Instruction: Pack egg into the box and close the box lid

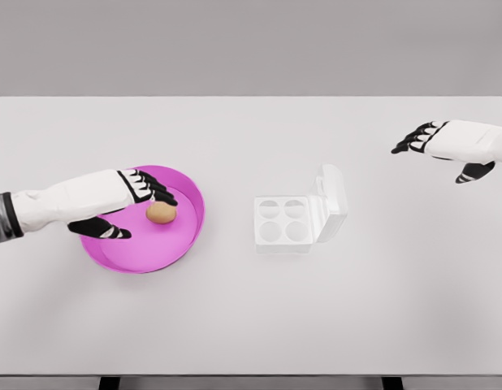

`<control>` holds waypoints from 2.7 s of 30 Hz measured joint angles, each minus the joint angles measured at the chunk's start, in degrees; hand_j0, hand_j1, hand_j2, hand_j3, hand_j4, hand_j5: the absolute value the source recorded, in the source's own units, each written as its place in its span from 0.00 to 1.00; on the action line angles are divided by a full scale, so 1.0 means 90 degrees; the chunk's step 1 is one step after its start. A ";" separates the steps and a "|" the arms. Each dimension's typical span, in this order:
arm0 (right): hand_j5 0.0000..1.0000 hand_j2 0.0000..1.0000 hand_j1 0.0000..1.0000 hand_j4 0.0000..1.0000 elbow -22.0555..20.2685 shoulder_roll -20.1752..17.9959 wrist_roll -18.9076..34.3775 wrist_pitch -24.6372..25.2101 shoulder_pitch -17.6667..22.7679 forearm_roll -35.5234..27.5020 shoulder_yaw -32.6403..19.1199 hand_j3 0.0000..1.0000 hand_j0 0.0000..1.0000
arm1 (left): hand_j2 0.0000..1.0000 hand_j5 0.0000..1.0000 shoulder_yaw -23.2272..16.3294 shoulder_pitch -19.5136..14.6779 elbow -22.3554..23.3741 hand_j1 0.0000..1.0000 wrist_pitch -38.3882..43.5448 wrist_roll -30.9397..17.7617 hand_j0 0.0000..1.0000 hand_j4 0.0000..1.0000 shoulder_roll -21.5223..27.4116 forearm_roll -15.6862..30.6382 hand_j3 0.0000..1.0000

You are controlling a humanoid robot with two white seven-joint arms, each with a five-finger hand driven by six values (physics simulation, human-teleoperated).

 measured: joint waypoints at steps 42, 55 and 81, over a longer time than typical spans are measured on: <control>1.00 1.00 1.00 1.00 -0.0780 -0.0009 0.0512 0.0000 0.0107 0.0126 0.0196 1.00 1.00 | 0.83 0.83 -0.0236 -0.0371 0.1241 0.83 -0.0002 0.0000 0.83 0.83 -0.1036 -0.0790 0.83; 1.00 1.00 1.00 1.00 -0.0863 0.0009 0.0517 0.0000 0.0078 0.0118 0.0189 1.00 1.00 | 0.84 0.84 -0.0400 -0.0518 0.1264 0.84 -0.0002 -0.0001 0.84 0.84 -0.0982 -0.0782 0.84; 1.00 1.00 1.00 1.00 -0.0869 0.0004 0.0515 0.0000 0.0068 0.0118 0.0189 1.00 1.00 | 0.80 0.80 -0.0496 -0.0654 0.1588 0.80 0.0125 -0.0001 0.80 0.80 -0.1032 -0.1099 0.80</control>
